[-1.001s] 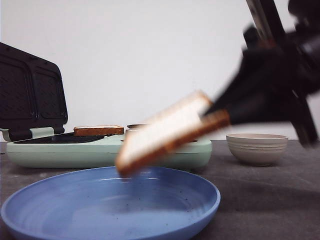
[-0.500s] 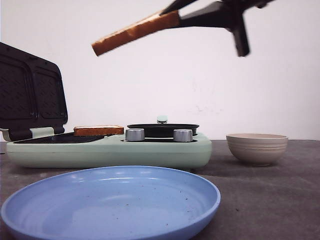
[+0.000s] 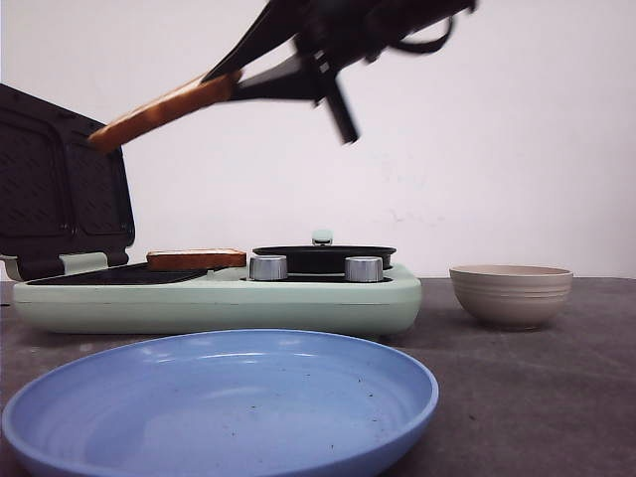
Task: Make breakfast with bread and shrimp
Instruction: 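Carry the bread slice with the right gripper over the sandwich press, then lower the bread onto the nearer press plate and open the right gripper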
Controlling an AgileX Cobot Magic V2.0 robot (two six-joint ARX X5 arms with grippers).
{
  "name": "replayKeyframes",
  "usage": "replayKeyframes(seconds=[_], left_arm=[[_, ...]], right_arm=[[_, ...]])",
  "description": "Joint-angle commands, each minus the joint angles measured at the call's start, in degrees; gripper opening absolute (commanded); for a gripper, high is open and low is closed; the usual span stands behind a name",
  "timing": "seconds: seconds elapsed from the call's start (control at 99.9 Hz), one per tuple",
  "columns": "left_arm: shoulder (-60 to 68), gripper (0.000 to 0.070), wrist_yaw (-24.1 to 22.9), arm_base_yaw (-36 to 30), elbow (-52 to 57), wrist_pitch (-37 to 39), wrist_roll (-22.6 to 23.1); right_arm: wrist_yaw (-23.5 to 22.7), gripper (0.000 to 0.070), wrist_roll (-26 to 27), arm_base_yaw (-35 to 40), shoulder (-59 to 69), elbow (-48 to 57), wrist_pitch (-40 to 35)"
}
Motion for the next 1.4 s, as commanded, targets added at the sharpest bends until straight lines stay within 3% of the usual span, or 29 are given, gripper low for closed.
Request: replayKeyframes(seconds=[0.0,0.46,0.581,1.391], left_arm=[[-0.07,0.0554,-0.13,0.00,0.48,0.76,0.72],[-0.07,0.0554,0.09,0.00,0.48,0.74,0.70],[-0.07,0.0554,0.57,0.00,0.48,0.74,0.70],[-0.07,0.0554,0.52,0.00,0.48,0.70,0.63]], right_arm=[[0.59,0.0000,1.11,1.14,3.58,3.02,0.66],[9.09,0.0000,9.25,4.07,15.08,7.45,7.72],[9.09,0.0000,11.06,4.44,16.50,7.54,9.81],[12.31,0.0000,10.58,6.25,18.16,7.76,9.40]])
